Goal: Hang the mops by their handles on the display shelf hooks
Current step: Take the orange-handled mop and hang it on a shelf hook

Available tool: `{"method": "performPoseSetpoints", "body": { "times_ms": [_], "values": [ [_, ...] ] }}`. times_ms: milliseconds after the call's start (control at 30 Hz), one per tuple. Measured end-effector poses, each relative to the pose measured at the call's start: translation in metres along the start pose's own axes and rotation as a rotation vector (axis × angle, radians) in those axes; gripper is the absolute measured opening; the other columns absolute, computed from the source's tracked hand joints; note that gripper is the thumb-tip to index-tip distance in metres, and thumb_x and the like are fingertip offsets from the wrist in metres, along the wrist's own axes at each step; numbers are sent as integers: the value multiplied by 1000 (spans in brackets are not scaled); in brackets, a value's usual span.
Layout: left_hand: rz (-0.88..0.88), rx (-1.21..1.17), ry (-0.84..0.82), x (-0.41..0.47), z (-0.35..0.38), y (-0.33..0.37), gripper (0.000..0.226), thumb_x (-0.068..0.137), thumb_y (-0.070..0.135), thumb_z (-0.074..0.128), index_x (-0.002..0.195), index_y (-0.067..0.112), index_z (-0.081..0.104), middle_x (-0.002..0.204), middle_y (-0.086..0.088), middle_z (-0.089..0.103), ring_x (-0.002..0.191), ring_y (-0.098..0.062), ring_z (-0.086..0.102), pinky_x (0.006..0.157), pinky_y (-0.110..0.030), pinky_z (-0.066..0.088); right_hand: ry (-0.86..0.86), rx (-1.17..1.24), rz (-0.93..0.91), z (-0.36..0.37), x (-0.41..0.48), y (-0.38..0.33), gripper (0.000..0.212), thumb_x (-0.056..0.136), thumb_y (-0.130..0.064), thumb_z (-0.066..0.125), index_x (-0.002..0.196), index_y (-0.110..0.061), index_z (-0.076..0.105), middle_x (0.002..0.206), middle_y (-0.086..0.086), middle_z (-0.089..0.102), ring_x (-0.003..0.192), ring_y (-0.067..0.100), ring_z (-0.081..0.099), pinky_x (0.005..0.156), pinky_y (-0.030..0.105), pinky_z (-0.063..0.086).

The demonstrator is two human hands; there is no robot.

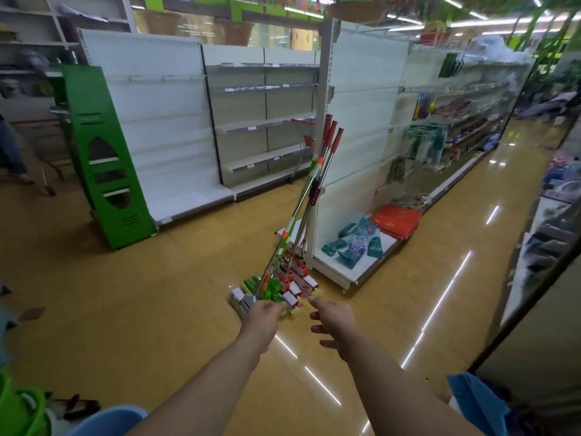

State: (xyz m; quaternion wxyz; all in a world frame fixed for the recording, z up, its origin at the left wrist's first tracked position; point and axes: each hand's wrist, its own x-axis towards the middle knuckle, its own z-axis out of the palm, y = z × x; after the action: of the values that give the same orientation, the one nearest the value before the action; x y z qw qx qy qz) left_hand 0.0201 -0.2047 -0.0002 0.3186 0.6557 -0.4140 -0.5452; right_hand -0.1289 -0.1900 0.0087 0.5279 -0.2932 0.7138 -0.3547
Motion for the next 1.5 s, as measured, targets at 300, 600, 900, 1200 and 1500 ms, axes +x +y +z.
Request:
{"method": "performPoseSetpoints", "body": {
  "times_ms": [300,600,900,1200,1500],
  "values": [
    [-43,-11,70,116,56,54,43,100,39,60,131,9,60,107,-5,58,106,-25,57,82,-38,42,-69,-18,-10,-37,131,-64,30,100,-35,64,120,-14,68,108,8,70,86,22,64,76,37,47],
    [-59,36,96,202,108,106,40,99,45,59,129,19,61,128,-5,62,121,-29,59,107,-50,48,-79,-39,-7,-70,227,-120,17,100,-33,61,102,-18,68,109,9,70,84,20,62,76,38,46],
    [-38,16,65,321,128,153,31,102,34,59,124,13,62,102,1,65,105,-25,63,94,-41,50,-19,1,-17,-55,327,-186,19,100,-32,63,85,-21,65,94,6,70,107,32,71,71,36,52],
    [25,56,-20,475,99,215,14,99,33,62,107,21,63,100,-3,67,94,-24,63,84,-37,51,88,26,10,-4,435,-275,24,101,-32,62,79,-22,58,91,2,71,79,21,65,79,39,56],
    [48,103,-106,590,89,276,36,99,36,60,128,14,63,112,-15,67,117,-37,64,92,-48,54,149,35,48,31,528,-341,37,103,-27,62,126,2,68,129,27,67,124,48,64,93,54,56]
  ]
}}
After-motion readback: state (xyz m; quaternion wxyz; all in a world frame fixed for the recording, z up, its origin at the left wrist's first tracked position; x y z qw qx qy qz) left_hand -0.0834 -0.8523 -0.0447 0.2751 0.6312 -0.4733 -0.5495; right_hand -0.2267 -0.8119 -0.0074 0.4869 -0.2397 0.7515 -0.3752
